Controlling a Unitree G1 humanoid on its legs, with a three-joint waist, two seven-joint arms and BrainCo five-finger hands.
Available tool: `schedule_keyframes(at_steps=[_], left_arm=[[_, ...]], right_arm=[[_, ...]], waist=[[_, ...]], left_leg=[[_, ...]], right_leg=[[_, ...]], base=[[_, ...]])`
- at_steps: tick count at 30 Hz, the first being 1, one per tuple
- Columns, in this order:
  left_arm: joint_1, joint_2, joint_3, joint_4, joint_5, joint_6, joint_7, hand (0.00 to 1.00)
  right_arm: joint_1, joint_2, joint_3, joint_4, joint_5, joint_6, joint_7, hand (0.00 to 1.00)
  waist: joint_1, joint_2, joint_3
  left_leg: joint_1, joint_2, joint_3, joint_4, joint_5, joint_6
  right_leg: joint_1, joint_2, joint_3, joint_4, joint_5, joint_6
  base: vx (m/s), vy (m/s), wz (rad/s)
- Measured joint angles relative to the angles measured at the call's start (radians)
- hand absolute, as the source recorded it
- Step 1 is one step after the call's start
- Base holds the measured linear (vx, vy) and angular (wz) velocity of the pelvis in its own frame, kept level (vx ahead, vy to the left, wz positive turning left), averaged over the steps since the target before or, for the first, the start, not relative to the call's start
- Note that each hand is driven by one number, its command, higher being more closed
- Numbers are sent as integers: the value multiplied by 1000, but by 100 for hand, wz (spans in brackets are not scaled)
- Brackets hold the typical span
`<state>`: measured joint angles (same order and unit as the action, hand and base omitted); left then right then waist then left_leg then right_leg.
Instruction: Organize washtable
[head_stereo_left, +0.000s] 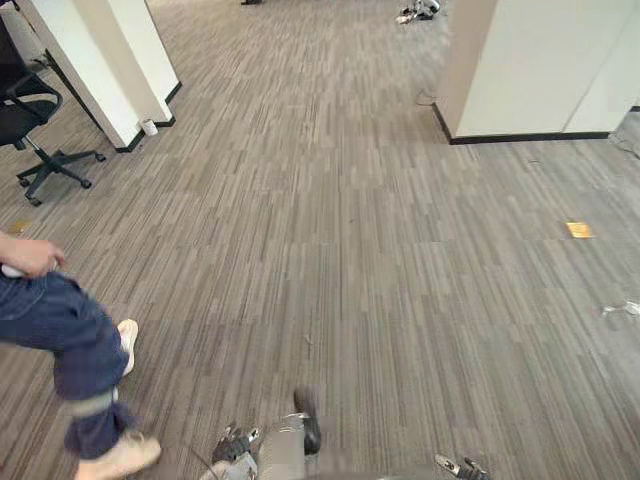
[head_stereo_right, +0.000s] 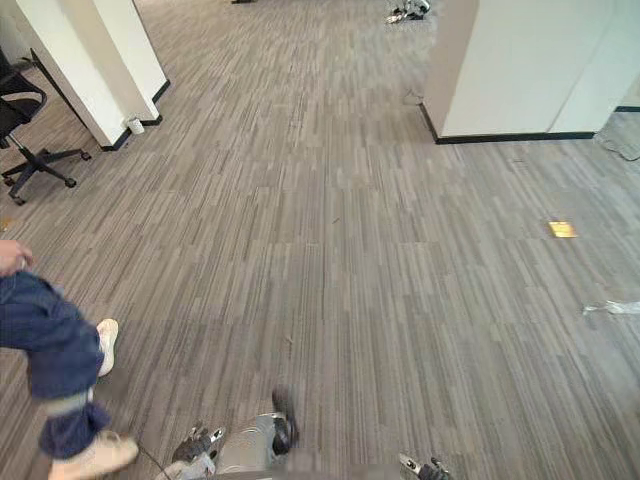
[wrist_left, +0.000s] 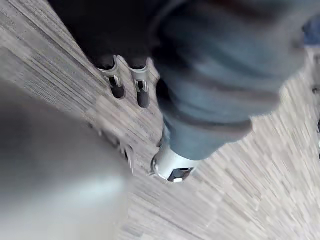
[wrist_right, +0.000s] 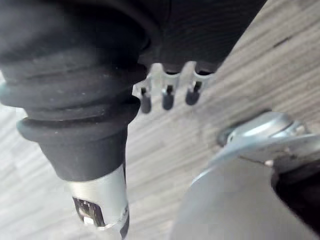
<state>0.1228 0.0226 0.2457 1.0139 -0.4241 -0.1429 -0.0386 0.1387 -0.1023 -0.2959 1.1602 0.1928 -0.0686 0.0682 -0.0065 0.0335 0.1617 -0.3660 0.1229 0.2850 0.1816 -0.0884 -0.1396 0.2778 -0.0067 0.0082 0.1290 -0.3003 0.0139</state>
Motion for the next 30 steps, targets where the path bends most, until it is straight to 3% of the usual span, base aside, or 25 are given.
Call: schedule_keyframes(at_steps=[1, 2, 4, 5, 6, 7, 9, 11, 13, 14, 15, 16, 17, 18, 19, 20, 21, 22, 23, 24, 25, 26, 27, 29, 30], left_arm=[[14, -2, 4, 0, 2, 1, -1, 0], [15, -1, 6, 9, 3, 2, -1, 0], [12, 24, 9, 32, 4, 1, -2, 0], [8, 45, 3, 34, 4, 1, -2, 0], [1, 75, -17, 45, 13, 4, -1, 0], [-17, 88, -47, 70, 47, 14, 2, 0], [-32, 84, -103, 86, 100, 22, 0, 0], [-59, 77, -177, 121, 146, 27, -6, 0], [-66, 68, -200, 126, 164, 31, -9, 0], [-76, 56, -204, 127, 185, 32, -22, 0], [-79, 50, -203, 127, 208, 35, -26, 0], [-79, 50, -195, 127, 223, 38, -26, 0], [-65, 37, -155, 125, 248, 41, -24, 0], [-50, 30, -103, 121, 257, 40, -24, 0], [-37, 30, -52, 111, 261, 32, -20, 0], [-36, 30, -49, 111, 261, 32, -21, 0], [-20, 0, 35, 95, 258, 35, -22, 0], [2, -34, 84, 95, 248, 39, -22, 0], [19, -56, 133, 73, 231, 38, -21, 0], [11, -52, 138, 72, 209, 45, -21, 0], [8, -45, 137, 69, 188, 42, -21, 0], [8, -28, 126, 50, 126, 36, -16, 0], [9, -21, 114, 42, 93, 31, -10, 0], [4, -9, 78, 31, 19, 17, 0, 0], [-6, -4, 57, 32, 3, 17, 3, 0]], right_arm=[[11, 0, 0, 9, -13, 0, 1, 0], [15, 5, 0, 10, -20, 0, 1, 0], [26, 40, -5, 14, -41, -1, 1, 0], [26, 58, -18, 14, -43, -1, 1, 0], [21, 91, -31, 12, -40, -2, 0, 0], [15, 93, -30, 6, -37, 0, 1, 0], [30, 84, -31, -16, -15, -5, 1, 0], [37, 68, -30, -64, 34, -14, 0, 0], [36, 61, -31, -72, 57, -15, 1, 0], [34, 55, -32, -74, 80, -13, 0, 0], [39, 60, -44, -75, 87, -11, -2, 0], [42, 67, -51, -75, 90, -8, -3, 0], [52, 77, -65, -81, 102, -6, -4, 0], [63, 87, -66, -86, 116, -1, -5, 0], [72, 98, -71, -86, 120, 6, -3, 0], [74, 98, -71, -87, 120, 7, -3, 0], [99, 86, -88, -133, 128, 6, -1, 0], [100, 69, -96, -149, 131, 5, -3, 0], [91, 47, -98, -163, 131, 1, -10, 0], [59, 46, -97, -150, 129, -2, -17, 0], [37, 48, -94, -133, 126, -1, -20, 0], [5, 53, -79, -106, 115, 2, -23, 0], [-3, 53, -63, -99, 108, 4, -23, 0], [-28, 48, -39, -82, 70, 8, -23, 0], [-39, 43, -31, -78, 47, 9, -24, 0]], waist=[[18, 1, -14], [22, -9, -32], [13, -68, -78], [-2, -110, -75], [-37, -142, -63], [-46, -150, -48], [-54, -116, -41], [-85, -67, -14], [-100, -45, -3], [-101, -31, 4], [-108, -29, 5], [-118, -34, 6], [-127, -34, 6], [-133, -46, 1], [-142, -66, -6], [-143, -66, -7], [-143, -31, -13], [-129, 14, -8], [-100, 62, -8], [-89, 58, -3], [-90, 42, 5], [-87, 8, 14], [-84, -3, 13], [-69, -18, 12], [-61, -16, 13]], left_leg=[[-3, -2, 3, 38, 79, 78], [1, -14, 8, 52, 120, 111], [25, -72, 25, 84, 127, 164], [59, -112, 33, 95, 103, 202], [127, -166, 18, 90, 55, 232], [224, -189, 7, 62, 13, 233], [344, -188, -13, 5, -24, 229], [493, -180, -31, -71, -63, 211], [561, -178, -39, -101, -91, 194], [601, -178, -43, -129, -112, 173], [639, -182, -59, -153, -135, 148], [659, -184, -66, -161, -147, 130], [706, -172, -63, -168, -173, 87], [731, -164, -64, -120, -190, 58], [704, -144, -63, 46, -209, 29], [699, -140, -63, 59, -209, 29], [551, -24, -53, 503, -125, 31], [484, 70, -35, 700, 36, 74], [419, 175, -8, 883, 125, 96], [352, 226, 18, 1002, 87, 148], [326, 229, 28, 1027, 70, 147], [276, 221, 51, 1018, 27, 121], [246, 215, 66, 995, 8, 108], [149, 186, 118, 757, -49, 65], [107, 149, 133, 554, -51, 57]], right_leg=[[17, -10, 20, 56, -20, 10], [-9, -19, 24, 132, -31, 28], [-163, -88, 42, 506, 0, 69], [-226, -121, 60, 683, 99, 110], [-284, -152, 66, 866, 214, 153], [-332, -153, 52, 980, 195, 140], [-398, -141, -8, 1012, 138, 87], [-526, -111, -106, 894, 36, 49], [-605, -98, -133, 690, 33, 39], [-646, -95, -161, 456, 78, 25], [-659, -98, -186, 204, 169, 27], [-667, -100, -196, 109, 203, 27], [-682, -101, -194, 55, 222, 13], [-686, -107, -184, 105, 212, -10], [-681, -119, -169, 179, 287, -68], [-679, -119, -169, 184, 291, -69], [-618, -86, -193, 254, 330, -72], [-579, -34, -193, 269, 292, -84], [-519, 37, -173, 264, 237, -113], [-455, 65, -150, 255, 196, -137], [-413, 66, -139, 241, 183, -137], [-325, 67, -106, 191, 165, -134], [-287, 69, -90, 157, 156, -125], [-185, 69, -49, 69, 149, -112], [-141, 72, -21, 27, 138, -100]], base=[[781, 235, -57], [822, 262, -43], [735, 227, -7], [782, 188, 38], [897, 178, 44], [726, 133, 31], [653, 122, 2], [670, 93, 16], [500, 17, 19], [676, -25, 25], [702, -47, 32], [754, -103, 56], [800, -160, 67], [1002, -275, 81], [861, -303, 55], [883, -408, 62], [832, -416, 16], [991, -400, -32], [953, -315, -95], [797, -222, -85], [753, -249, -61], [576, -202, -43], [679, -239, -57], [701, -187, -66], [787, -87, -70]])
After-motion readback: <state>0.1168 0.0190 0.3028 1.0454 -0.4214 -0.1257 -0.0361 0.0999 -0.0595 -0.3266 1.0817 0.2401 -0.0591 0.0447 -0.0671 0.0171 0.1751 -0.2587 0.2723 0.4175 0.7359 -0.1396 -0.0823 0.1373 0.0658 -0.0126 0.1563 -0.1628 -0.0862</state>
